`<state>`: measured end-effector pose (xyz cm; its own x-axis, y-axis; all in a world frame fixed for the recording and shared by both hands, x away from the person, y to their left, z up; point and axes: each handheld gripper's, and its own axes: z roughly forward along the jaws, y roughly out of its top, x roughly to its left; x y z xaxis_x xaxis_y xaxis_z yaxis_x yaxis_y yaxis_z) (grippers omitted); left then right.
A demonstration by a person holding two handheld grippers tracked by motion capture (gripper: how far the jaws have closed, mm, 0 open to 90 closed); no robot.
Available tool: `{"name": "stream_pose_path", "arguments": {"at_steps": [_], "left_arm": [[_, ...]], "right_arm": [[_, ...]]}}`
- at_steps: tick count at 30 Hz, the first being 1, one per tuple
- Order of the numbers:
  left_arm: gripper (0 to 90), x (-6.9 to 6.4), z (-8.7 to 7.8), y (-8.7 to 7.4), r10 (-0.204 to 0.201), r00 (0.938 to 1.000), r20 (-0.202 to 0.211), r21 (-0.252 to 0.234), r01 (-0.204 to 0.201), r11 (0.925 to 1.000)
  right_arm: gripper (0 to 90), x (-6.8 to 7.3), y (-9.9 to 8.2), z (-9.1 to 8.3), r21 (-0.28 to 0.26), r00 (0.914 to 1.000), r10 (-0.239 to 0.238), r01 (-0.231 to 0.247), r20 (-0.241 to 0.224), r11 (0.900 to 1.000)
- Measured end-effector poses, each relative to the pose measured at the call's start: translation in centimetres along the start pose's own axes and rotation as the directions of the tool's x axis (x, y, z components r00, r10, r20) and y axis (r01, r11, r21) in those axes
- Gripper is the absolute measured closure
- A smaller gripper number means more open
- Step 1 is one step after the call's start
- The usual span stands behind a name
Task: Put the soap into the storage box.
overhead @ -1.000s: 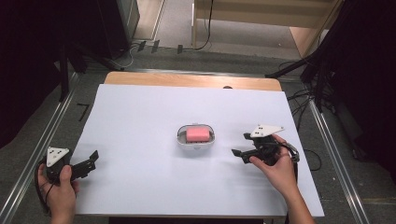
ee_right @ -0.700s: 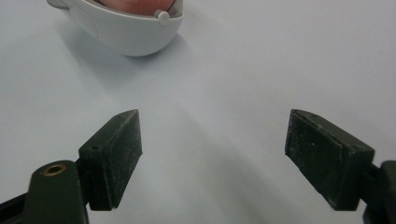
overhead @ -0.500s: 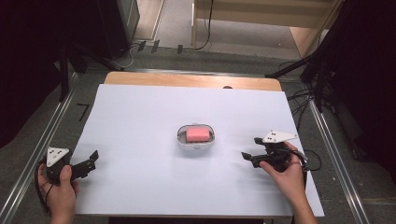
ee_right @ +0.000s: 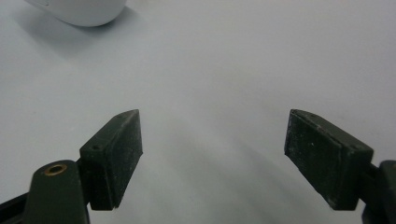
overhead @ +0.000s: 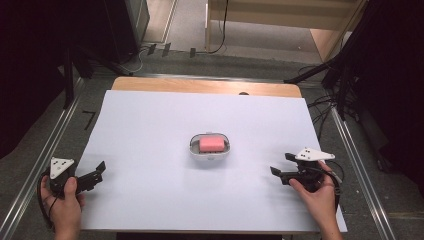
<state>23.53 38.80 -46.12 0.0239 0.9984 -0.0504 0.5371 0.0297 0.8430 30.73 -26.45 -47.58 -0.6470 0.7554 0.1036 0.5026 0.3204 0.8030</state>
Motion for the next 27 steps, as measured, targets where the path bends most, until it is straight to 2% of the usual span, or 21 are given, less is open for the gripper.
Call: {"name": "stream_pose_path", "arguments": {"at_steps": [5, 9, 15, 20, 25, 27], "left_arm": [[7.2, 0.0, 0.0, 0.0, 0.0, 1.0, 0.0, 0.001, 0.0, 1.0], [7.2, 0.0, 0.0, 0.0, 0.0, 1.0, -0.001, -0.001, 0.0, 1.0], [7.3, 0.0, 0.0, 0.0, -0.002, 1.0, 0.001, 0.0, 0.002, 1.0], [7.3, 0.1, 0.1, 0.0, -0.013, 0.9999, 0.006, 0.007, 0.013, 0.9999], [7.3, 0.1, 0.2, 0.1, -0.011, 0.9999, 0.009, 0.014, 0.011, 0.9998], [7.3, 0.1, 0.2, 0.1, -0.003, 1.0, 0.009, 0.015, 0.003, 0.9999]], "right_arm": [[19.9, -0.4, -0.9, -0.6, -0.009, 0.9995, 0.022, -0.022, 0.022, 0.9997], [18.8, -0.8, -1.8, -1.3, -0.022, 0.9978, 0.059, -0.058, 0.031, 0.9981], [15.6, -1.3, -3.0, -2.4, -0.082, 0.9911, 0.124, -0.12, 0.047, 0.9894], [13.6, -1.3, -3.7, -3.5, -0.156, 0.9878, 0.137, -0.125, 0.073, 0.9799], [13.6, -1.9, -4.6, -4.8, -0.196, 0.9748, 0.191, -0.166, 0.115, 0.9663], [13.7, -2.2, -5.0, -5.4, -0.201, 0.9657, 0.208, -0.176, 0.155, 0.9636]]}}
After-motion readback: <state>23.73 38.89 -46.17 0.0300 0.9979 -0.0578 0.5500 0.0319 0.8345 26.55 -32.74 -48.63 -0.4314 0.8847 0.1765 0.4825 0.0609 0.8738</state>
